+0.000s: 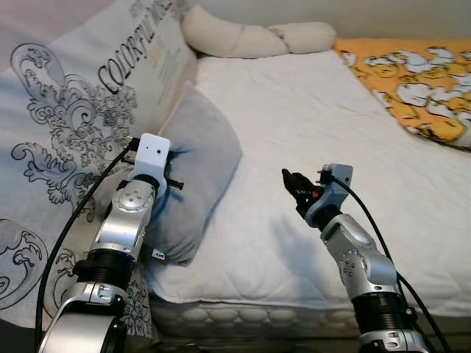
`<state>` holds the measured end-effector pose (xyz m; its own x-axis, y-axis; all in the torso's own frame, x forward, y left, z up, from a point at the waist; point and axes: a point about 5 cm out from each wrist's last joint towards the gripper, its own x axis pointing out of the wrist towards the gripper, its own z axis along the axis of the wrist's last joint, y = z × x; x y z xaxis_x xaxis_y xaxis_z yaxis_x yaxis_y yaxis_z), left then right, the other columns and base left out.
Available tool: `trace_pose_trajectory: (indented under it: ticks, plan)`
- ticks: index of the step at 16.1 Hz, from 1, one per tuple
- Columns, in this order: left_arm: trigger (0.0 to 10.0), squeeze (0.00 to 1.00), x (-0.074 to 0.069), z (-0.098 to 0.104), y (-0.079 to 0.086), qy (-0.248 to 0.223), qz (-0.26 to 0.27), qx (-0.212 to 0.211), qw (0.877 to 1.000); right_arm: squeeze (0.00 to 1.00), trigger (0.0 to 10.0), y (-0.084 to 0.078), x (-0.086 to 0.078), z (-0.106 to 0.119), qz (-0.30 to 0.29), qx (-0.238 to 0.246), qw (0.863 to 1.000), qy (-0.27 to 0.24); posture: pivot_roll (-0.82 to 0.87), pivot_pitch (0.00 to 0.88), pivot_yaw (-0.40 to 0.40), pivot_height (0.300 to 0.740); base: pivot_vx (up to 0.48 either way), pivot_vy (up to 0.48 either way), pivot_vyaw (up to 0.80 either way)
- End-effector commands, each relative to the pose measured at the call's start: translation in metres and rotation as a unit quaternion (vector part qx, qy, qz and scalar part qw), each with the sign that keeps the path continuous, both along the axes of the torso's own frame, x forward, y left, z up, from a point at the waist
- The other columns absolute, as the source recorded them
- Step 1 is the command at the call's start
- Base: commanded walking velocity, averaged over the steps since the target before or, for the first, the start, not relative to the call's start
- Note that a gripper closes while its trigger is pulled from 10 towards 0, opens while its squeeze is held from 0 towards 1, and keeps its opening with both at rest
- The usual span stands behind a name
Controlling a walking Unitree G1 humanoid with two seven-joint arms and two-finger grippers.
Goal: Clean up the room
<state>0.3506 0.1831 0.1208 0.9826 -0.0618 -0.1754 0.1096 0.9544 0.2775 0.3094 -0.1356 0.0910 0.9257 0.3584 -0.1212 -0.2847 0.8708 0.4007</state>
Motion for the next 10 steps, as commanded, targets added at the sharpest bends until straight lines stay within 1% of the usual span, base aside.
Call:
trace_pose_trajectory:
  ticks: [1, 2, 3, 4, 5, 6, 7, 8, 9, 10]
  plan:
    - [10.0, 0.00, 0.006, 0.012, -0.002, -0.025, -0.002, 0.006, 1.000, 0.00, 10.0, -0.002, -0.001, 0.001, -0.003, -0.003, 1.000, -0.004, -0.09, 0.000, 0.056, 0.740, 0.000, 0.000, 0.00]
    - [10.0, 0.00, 0.006, 0.012, -0.002, -0.025, -0.002, 0.007, 1.000, 0.00, 10.0, -0.001, -0.001, 0.001, -0.002, -0.003, 1.000, -0.004, -0.09, 0.000, 0.054, 0.740, 0.000, 0.000, 0.00]
    - [10.0, 0.00, 0.009, 0.011, 0.000, -0.025, 0.006, 0.016, 1.000, 0.00, 10.0, 0.001, -0.003, 0.004, 0.033, -0.028, 0.999, -0.022, -0.09, 0.000, 0.051, 0.740, 0.000, 0.000, 0.00]
    - [10.0, 0.00, 0.012, 0.014, 0.004, -0.031, 0.020, 0.027, 0.999, 0.00, 10.0, 0.004, -0.006, 0.007, 0.074, -0.055, 0.995, -0.040, -0.09, 0.000, 0.051, 0.740, 0.000, 0.000, 0.00]
    - [10.0, 0.00, 0.014, 0.017, 0.010, -0.038, 0.043, 0.034, 0.998, 0.00, 10.0, 0.005, -0.009, 0.009, 0.114, -0.079, 0.989, -0.054, -0.09, 0.000, 0.056, 0.740, 0.000, 0.000, 0.00]
    - [10.0, 0.00, 0.015, 0.020, 0.018, -0.046, 0.072, 0.041, 0.996, 0.00, 10.0, 0.005, -0.015, 0.012, 0.163, -0.096, 0.980, -0.068, -0.09, 0.000, 0.059, 0.740, 0.000, 0.000, 0.00]
    - [10.0, 0.00, 0.015, 0.024, 0.026, -0.053, 0.100, 0.062, 0.992, 0.00, 10.0, 0.003, -0.021, 0.014, 0.202, -0.107, 0.971, -0.076, -0.10, 0.000, 0.063, 0.740, 0.000, 0.000, 0.00]
    - [10.0, 0.00, 0.015, 0.026, 0.031, -0.059, 0.119, 0.065, 0.989, 0.00, 10.0, 0.000, -0.025, 0.016, 0.221, -0.115, 0.965, -0.081, -0.10, 0.000, 0.064, 0.740, 0.000, 0.000, 0.00]
    - [10.0, 0.00, 0.013, 0.026, 0.034, -0.062, 0.136, 0.064, 0.987, 0.00, 10.0, -0.006, -0.026, 0.018, 0.226, -0.123, 0.962, -0.088, -0.10, 0.000, 0.064, 0.740, 0.000, 0.000, 0.00]
    - [10.0, 0.00, 0.012, 0.024, 0.034, -0.060, 0.139, 0.066, 0.986, 0.00, 10.0, -0.010, -0.027, 0.019, 0.230, -0.128, 0.960, -0.091, -0.10, 0.000, 0.063, 0.740, 0.000, 0.000, 0.00]
